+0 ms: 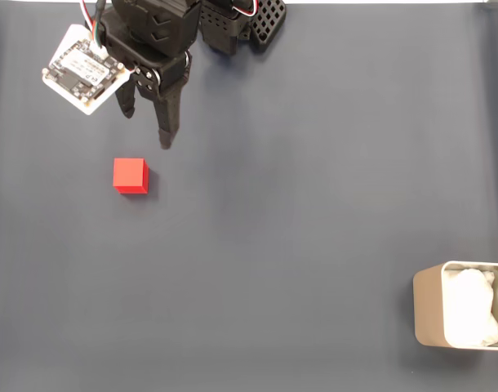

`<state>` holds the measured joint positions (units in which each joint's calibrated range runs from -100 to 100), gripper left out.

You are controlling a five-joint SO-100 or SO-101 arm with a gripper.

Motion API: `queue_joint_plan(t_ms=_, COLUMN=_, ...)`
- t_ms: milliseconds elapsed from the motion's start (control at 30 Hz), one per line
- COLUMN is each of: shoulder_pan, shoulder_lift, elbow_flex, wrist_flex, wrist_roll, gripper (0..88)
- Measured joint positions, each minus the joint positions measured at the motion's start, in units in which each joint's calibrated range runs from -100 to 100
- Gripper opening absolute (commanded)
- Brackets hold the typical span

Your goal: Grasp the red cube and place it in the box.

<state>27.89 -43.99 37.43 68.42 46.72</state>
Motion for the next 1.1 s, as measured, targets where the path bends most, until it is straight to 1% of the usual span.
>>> queue_joint_plan(t_ms=100, shoulder_pan=0.4, shoulder_lift=0.8, elbow_flex=0.0, wrist_flex=-1.4, wrist_roll=0.3, gripper=31.8)
queue_joint_plan(t_ms=233, shoulder_pan=0.9, shoulder_lift=1.7, elbow_flex=0.0, wrist_flex=-4.9, wrist_roll=0.7, gripper=33.8)
queue_joint_plan(t_ms=467, shoulder_pan=1.8, shoulder_lift=4.2, elbow_flex=5.2, wrist_flex=-14.5, wrist_roll=3.4, gripper=34.2)
queue_joint_plan(t_ms=767, shoulder_pan=3.0, shoulder_lift=5.7, elbow_flex=13.6, wrist_flex=-25.9, wrist_roll=3.5, gripper=34.9)
queue_joint_plan(t_ms=1100, shoulder_pan=5.5, shoulder_lift=8.2, elbow_flex=19.2, wrist_flex=-34.1, wrist_roll=4.9, gripper=37.0)
